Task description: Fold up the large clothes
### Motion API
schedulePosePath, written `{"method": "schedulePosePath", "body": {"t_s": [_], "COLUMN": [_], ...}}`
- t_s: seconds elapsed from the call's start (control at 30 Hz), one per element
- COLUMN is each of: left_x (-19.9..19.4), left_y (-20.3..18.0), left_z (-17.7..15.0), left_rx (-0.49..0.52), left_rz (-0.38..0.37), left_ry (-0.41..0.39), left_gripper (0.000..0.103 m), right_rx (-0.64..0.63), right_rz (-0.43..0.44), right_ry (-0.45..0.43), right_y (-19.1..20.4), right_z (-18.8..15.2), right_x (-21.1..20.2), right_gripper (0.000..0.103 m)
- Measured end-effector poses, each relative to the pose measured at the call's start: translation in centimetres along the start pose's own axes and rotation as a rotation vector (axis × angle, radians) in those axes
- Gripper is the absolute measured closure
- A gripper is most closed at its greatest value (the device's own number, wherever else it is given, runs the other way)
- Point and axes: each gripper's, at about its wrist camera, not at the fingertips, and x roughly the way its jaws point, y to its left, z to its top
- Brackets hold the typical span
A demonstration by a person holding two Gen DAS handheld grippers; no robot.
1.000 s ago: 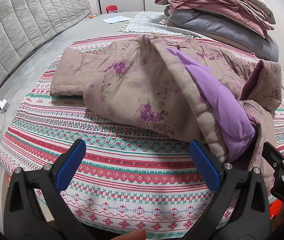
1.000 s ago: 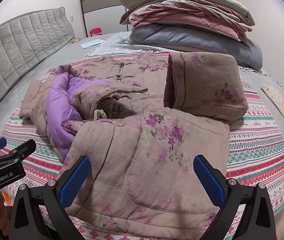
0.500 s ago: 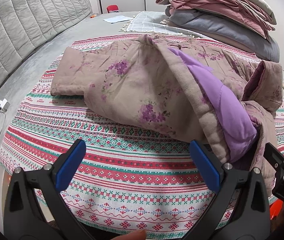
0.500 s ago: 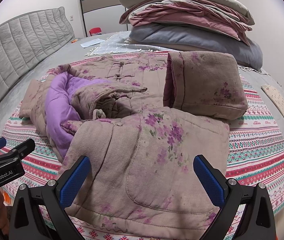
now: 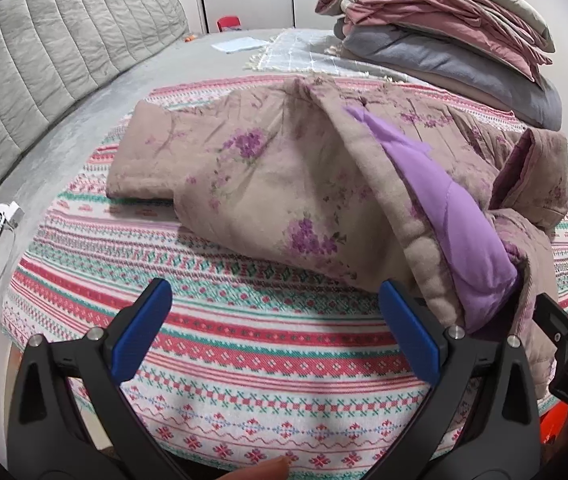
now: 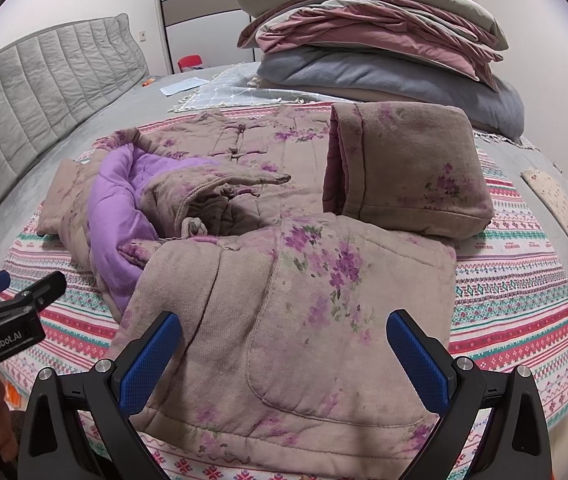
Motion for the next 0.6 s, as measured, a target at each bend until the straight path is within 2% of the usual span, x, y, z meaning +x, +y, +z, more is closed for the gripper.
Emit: {"method": "schedulePosePath", "body": {"t_s": [0.1,0.2,0.27,0.33,0.37,0.43,0.6], "left_x": [0.1,0.9,1.1,1.1,0.9,1.2,3.7], "left_y": [0.2,0.9,1.5,2.1,2.1,2.3,2.3], "left_z": [0.5,1.6,2.4,3.9,4.6,6.4,10.5], "left_rx": [0.004,0.004,-0.035,-0.05,-0.043,-0.042,-0.012], "left_rz": [-0.075,-0.153,-0.199,-0.219,-0.224,-0.263,-0.289], "left_ry": [0.005,0.048,0.038,0.045,0.016,0.05,0.096], "left_gripper": [0.0,0.0,0.0,0.001,0.001,0.001,0.003], "right_rx": [-0.019,-0.048,-0.024,0.006,0.029,0.086,0.21], "right_rz": [-0.01,-0.025,-0.028,0.011,0.062,0.144,0.207], "right_ry": [-0.027,-0.056,-0.049,-0.03,-0.013,0.032,0.146], "right_y": [-0.3,-0.8,-1.8,-2.7,-3.4,-5.1,-9.5], "right_z": [0.0,0.2,0.3,0.6,0.7,0.8,-1.0], "right_x": [-0.2,-0.6,-0.9,-1.1,-1.2,-1.2,-0.4], "right_gripper": [0.0,0.0,0.0,0.0,0.0,0.0,0.0]}}
